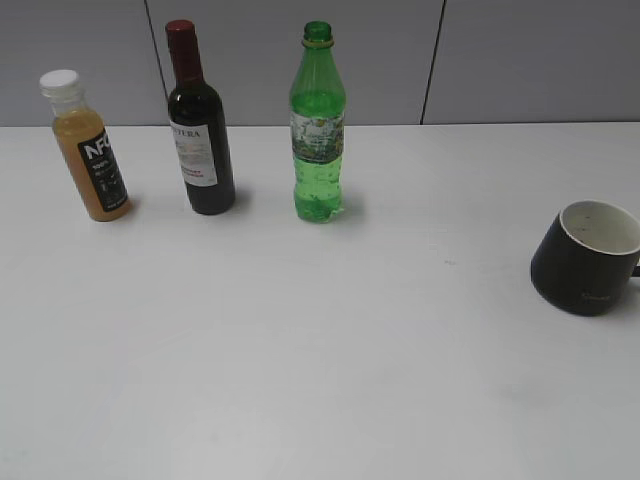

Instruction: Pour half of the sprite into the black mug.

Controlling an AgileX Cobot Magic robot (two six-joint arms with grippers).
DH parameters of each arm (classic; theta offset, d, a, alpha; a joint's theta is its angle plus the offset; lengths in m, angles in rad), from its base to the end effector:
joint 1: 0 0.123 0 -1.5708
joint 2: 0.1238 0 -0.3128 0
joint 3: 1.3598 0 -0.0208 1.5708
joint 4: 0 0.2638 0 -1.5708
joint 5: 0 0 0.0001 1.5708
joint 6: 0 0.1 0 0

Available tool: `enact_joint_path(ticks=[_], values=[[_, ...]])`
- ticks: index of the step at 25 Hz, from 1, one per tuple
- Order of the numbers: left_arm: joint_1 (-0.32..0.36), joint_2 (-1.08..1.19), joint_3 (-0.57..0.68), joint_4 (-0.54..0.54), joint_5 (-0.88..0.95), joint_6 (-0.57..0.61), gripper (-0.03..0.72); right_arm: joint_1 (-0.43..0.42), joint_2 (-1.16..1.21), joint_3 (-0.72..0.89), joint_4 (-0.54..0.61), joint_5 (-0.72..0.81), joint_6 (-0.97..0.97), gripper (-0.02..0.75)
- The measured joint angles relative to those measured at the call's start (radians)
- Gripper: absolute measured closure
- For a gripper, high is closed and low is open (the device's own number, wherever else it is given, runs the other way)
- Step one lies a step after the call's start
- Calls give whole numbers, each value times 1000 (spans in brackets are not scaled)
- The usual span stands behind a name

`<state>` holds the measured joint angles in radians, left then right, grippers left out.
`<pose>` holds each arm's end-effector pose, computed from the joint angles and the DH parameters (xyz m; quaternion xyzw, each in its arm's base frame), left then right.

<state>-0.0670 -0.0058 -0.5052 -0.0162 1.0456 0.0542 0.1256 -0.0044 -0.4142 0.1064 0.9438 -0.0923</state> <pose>-0.0143 -0.0004 0.2822 0.0516 0.8448 -0.0115 0.5325 -0.0007 0.0086 0.2642 -0.0884 0.8380 0.0620 0.5349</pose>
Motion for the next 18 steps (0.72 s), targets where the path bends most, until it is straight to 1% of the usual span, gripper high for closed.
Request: enact_joint_path(ticks=[18], values=[[0,0,0,0,0,0,452,0,0,0,0,0,0,151]])
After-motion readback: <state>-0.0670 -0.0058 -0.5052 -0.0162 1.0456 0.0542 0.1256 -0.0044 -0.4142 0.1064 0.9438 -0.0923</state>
